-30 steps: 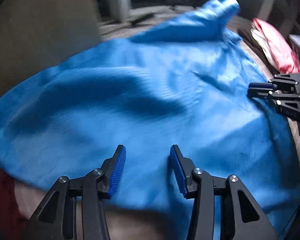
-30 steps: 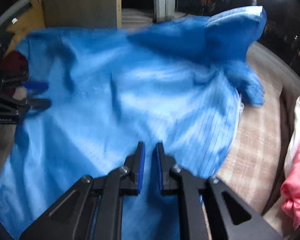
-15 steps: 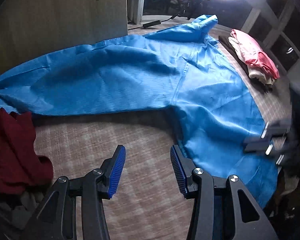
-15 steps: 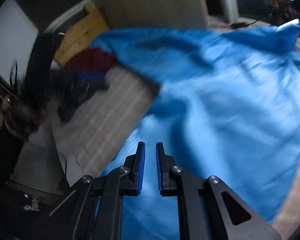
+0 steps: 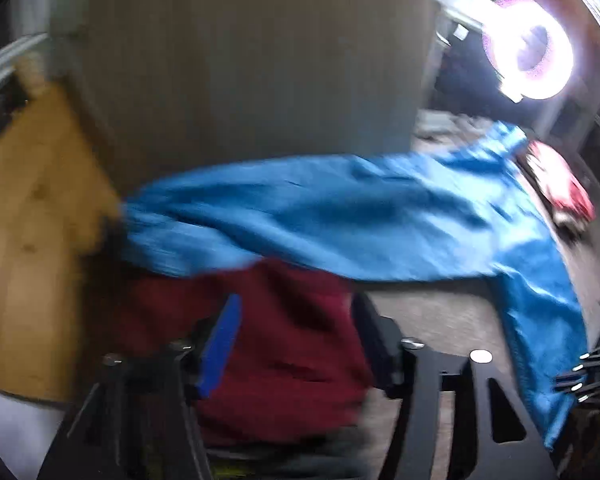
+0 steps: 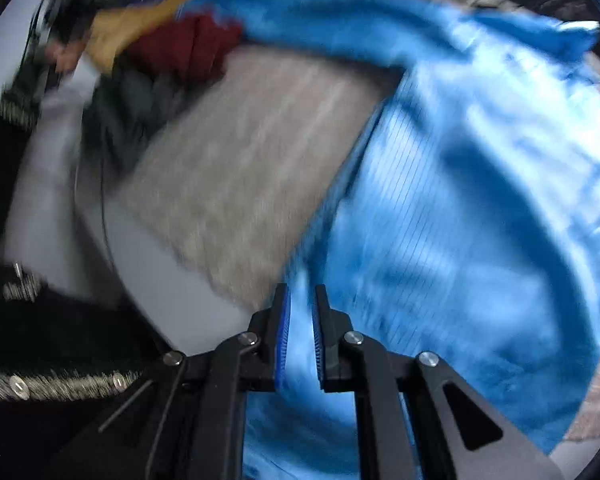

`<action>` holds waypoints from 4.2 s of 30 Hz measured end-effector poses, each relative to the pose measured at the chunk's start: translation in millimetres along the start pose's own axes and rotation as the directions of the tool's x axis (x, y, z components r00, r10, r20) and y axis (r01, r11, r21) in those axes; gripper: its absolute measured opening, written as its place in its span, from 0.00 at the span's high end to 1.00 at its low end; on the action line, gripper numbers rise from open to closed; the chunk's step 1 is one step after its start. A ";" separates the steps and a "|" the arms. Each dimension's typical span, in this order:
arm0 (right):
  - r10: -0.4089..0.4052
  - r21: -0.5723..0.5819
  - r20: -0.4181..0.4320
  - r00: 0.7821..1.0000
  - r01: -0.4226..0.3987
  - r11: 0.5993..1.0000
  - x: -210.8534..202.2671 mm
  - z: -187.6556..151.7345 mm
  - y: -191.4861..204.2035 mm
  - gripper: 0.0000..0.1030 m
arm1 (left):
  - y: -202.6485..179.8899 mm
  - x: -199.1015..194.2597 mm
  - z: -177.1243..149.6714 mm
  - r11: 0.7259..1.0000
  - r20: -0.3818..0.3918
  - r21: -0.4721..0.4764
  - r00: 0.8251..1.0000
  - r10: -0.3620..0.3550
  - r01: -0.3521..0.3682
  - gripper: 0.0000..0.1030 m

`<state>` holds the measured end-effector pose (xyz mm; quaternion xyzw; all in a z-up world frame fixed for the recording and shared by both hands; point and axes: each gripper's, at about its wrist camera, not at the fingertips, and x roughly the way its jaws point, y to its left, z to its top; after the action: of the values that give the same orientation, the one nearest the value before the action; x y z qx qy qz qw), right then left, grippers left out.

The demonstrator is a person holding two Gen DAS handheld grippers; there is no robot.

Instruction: Fold clothes

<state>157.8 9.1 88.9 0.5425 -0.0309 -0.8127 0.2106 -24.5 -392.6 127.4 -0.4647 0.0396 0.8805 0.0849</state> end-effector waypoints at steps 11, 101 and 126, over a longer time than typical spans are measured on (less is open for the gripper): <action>-0.064 0.006 0.256 0.965 0.064 0.998 -11.7 174.3 25.8 0.77 | 103.9 20.5 61.1 0.995 0.024 -0.101 1.000 -0.001 0.003 0.39; -0.072 -0.391 0.048 0.996 0.085 0.916 121.1 261.2 -52.7 0.99 | 26.2 65.7 18.5 0.984 -0.216 0.172 0.976 -0.005 0.043 0.97; -0.094 -0.402 0.037 0.995 0.101 0.910 131.4 273.8 -44.3 0.98 | 29.1 102.7 12.7 0.973 -0.289 0.225 0.957 0.010 0.058 0.97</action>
<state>-143.3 -48.8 74.6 0.4812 0.1626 -0.8157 0.2770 -97.0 -407.8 49.6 -0.5754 0.1481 0.7916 0.1427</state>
